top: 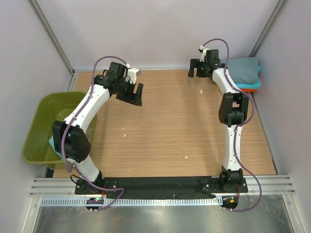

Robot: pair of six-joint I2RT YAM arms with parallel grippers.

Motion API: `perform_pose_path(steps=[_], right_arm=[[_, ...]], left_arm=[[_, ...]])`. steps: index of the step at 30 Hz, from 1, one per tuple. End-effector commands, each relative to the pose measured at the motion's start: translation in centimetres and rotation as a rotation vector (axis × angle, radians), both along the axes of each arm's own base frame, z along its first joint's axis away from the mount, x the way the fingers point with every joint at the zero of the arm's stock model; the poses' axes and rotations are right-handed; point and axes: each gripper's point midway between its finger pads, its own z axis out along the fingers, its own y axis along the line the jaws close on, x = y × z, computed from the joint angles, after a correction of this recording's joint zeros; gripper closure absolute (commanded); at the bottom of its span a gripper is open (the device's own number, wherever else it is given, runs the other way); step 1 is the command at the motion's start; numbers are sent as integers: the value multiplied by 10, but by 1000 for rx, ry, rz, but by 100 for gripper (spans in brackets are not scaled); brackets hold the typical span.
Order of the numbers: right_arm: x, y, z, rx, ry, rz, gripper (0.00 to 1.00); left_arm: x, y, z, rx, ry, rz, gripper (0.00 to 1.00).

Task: Fold and stack the t-shirts
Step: Neatly place the folded tshirt to the corner

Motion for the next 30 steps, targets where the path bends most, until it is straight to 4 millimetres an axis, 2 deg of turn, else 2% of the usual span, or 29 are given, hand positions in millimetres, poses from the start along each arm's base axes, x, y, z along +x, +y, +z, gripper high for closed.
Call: perform_pose_path(steps=[1, 7, 14, 21, 26, 27, 29, 30], right_arm=[[28, -28, 18, -157, -111, -161, 7], [32, -44, 26, -309, -158, -262, 7], [20, -55, 29, -434, -156, -313, 7], [-4, -70, 20, -534, -103, -308, 6], [-21, -81, 35, -593, -102, -320, 6], [-26, -86, 32, -600, -89, -321, 7], [-32, -91, 45, -599, -100, -335, 6], [-36, -98, 42, -607, -89, -339, 6]], left_arm=[[5, -1, 22, -18, -73, -2, 23], [-1, 0, 22, -28, -72, 0, 22], [-11, 1, 25, -49, -71, 10, 22], [-25, -2, 39, -104, -81, 9, 22], [-31, 0, 43, -141, -87, 19, 22], [-34, 1, 40, -147, -75, 23, 22], [-37, 0, 44, -176, -70, 22, 22], [-36, 2, 45, -184, -73, 30, 22]])
